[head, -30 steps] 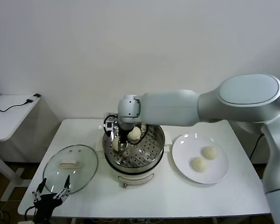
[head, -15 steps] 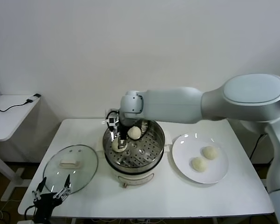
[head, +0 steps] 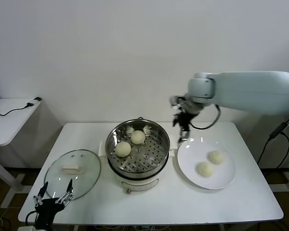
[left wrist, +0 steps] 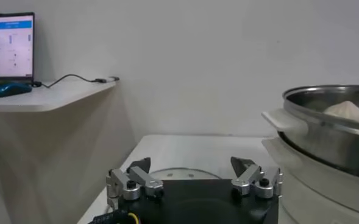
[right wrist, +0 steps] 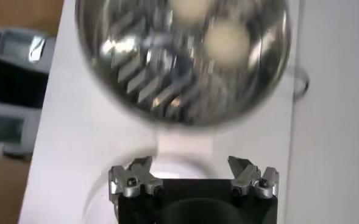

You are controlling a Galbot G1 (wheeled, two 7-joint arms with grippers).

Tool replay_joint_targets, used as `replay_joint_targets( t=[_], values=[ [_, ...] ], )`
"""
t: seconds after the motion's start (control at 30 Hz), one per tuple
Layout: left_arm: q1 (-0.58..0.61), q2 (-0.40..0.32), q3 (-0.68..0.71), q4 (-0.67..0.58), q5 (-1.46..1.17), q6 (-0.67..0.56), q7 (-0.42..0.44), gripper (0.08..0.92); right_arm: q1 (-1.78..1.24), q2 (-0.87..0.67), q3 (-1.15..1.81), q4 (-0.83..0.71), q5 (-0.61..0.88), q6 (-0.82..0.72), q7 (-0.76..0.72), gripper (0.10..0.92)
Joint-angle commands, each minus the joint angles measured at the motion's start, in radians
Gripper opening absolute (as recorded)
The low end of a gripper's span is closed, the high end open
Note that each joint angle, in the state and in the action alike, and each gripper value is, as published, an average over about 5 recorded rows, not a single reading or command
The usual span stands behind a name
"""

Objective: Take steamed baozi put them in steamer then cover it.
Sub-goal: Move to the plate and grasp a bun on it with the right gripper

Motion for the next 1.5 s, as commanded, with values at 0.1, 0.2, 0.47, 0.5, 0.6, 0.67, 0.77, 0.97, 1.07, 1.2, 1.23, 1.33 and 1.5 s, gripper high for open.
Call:
replay_joint_targets(
  t=[0.1, 0.2, 0.47, 0.5, 0.6, 0.67, 0.77, 0.97, 1.07, 1.2, 1.23, 1.33, 1.5],
  values=[
    [-0.004, -0.010, 0.001, 0.001, 0.008, 0.006, 0.000, 0.823, -0.234, -0.269, 0.032, -0.009, -0.258, 0.041, -0.029, 0.823],
    [-0.003, -0.015, 0.000, 0.001, 0.011, 0.008, 0.000, 0.823, -0.335, -0.260, 0.100, -0.042, -0.286, 0.027, -0.008, 0.823],
    [0.002, -0.020, -0.001, 0.007, 0.016, 0.006, 0.000, 0.823, -0.524, -0.210, 0.270, -0.113, -0.326, -0.014, 0.053, 0.823],
    [0.002, -0.020, -0.002, 0.009, 0.016, 0.006, -0.001, 0.823, -0.536, -0.203, 0.280, -0.120, -0.328, -0.019, 0.059, 0.823],
    [0.002, -0.020, -0.003, 0.012, 0.016, 0.005, -0.001, 0.823, -0.561, -0.185, 0.300, -0.138, -0.335, -0.026, 0.073, 0.823],
    [0.001, -0.020, -0.004, 0.014, 0.015, 0.005, -0.001, 0.823, -0.574, -0.173, 0.313, -0.151, -0.336, -0.031, 0.085, 0.823],
    [-0.001, -0.019, -0.004, 0.017, 0.015, 0.004, -0.002, 0.823, -0.591, -0.157, 0.335, -0.167, -0.335, -0.039, 0.099, 0.823],
    [-0.002, -0.017, -0.006, 0.020, 0.014, 0.005, -0.003, 0.823, -0.597, -0.134, 0.347, -0.172, -0.327, -0.050, 0.107, 0.817],
    [-0.004, -0.017, -0.006, 0.019, 0.014, 0.007, -0.003, 0.823, -0.595, -0.125, 0.348, -0.177, -0.331, -0.049, 0.113, 0.782],
    [-0.007, -0.018, -0.006, 0.019, 0.015, 0.010, -0.004, 0.823, -0.589, -0.121, 0.349, -0.178, -0.337, -0.049, 0.111, 0.709],
    [-0.008, -0.018, -0.006, 0.018, 0.015, 0.011, -0.004, 0.823, -0.585, -0.121, 0.346, -0.176, -0.339, -0.049, 0.109, 0.697],
    [-0.009, -0.020, -0.005, 0.016, 0.016, 0.014, -0.004, 0.823, -0.555, -0.123, 0.330, -0.163, -0.339, -0.046, 0.099, 0.674],
    [-0.010, -0.022, -0.003, 0.012, 0.021, 0.019, -0.004, 0.823, -0.379, -0.112, 0.244, -0.130, -0.310, 0.005, 0.039, 0.670]
  ],
)
